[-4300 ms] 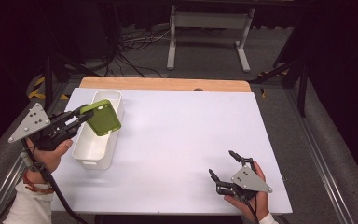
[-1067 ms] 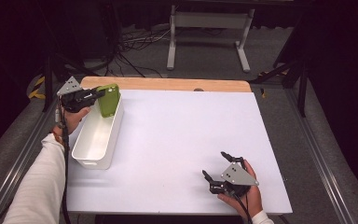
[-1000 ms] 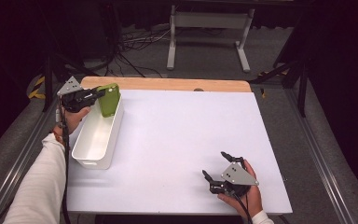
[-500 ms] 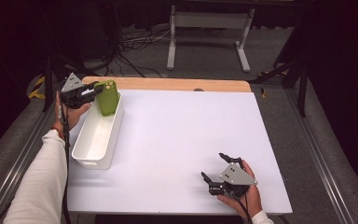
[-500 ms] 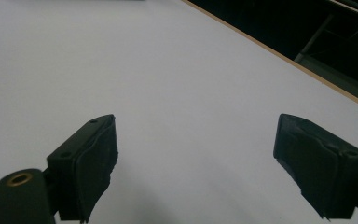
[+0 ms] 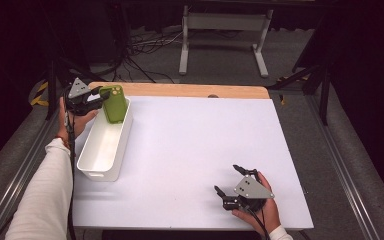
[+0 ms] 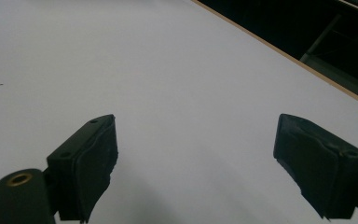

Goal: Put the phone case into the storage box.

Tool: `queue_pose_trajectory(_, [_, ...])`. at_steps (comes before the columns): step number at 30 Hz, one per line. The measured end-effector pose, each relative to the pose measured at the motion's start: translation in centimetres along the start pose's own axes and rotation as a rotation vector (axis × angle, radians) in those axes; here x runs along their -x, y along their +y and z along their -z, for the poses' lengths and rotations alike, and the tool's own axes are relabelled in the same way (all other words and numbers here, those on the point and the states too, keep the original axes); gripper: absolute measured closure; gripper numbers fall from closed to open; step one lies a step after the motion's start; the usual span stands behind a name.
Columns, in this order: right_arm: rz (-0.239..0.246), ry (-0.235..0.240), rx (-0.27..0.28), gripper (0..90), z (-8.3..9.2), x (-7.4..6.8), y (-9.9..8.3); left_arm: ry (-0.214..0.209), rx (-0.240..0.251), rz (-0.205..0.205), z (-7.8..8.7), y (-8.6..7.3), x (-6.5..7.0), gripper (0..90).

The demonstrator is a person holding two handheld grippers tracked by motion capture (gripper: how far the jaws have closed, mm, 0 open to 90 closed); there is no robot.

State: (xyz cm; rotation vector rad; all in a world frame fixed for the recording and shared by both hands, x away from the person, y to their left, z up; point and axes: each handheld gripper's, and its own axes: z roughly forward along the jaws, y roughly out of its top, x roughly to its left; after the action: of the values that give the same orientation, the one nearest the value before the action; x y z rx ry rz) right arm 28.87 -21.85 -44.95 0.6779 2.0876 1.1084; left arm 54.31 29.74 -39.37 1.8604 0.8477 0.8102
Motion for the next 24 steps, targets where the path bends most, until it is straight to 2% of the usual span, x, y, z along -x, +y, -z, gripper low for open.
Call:
queue_pose_trajectory(7, [0.003, 0.004, -0.002, 14.2, -0.07, -0.03, 0.0, -0.003, -0.006, 0.017, 0.05, -0.19, -0.2, 60.9])
queue_pose_trajectory(17, [0.006, 0.002, -0.002, 14.2, -0.03, -0.08, -0.01, -0.007, -0.008, 0.014, 0.02, 0.02, 0.14, 60.1])
queue_pose_trajectory(24, [0.004, -0.002, 0.003, 14.1, -0.03, -0.02, 0.05, -0.001, -0.006, 0.017, 0.68, 0.27, 0.04, 56.7])
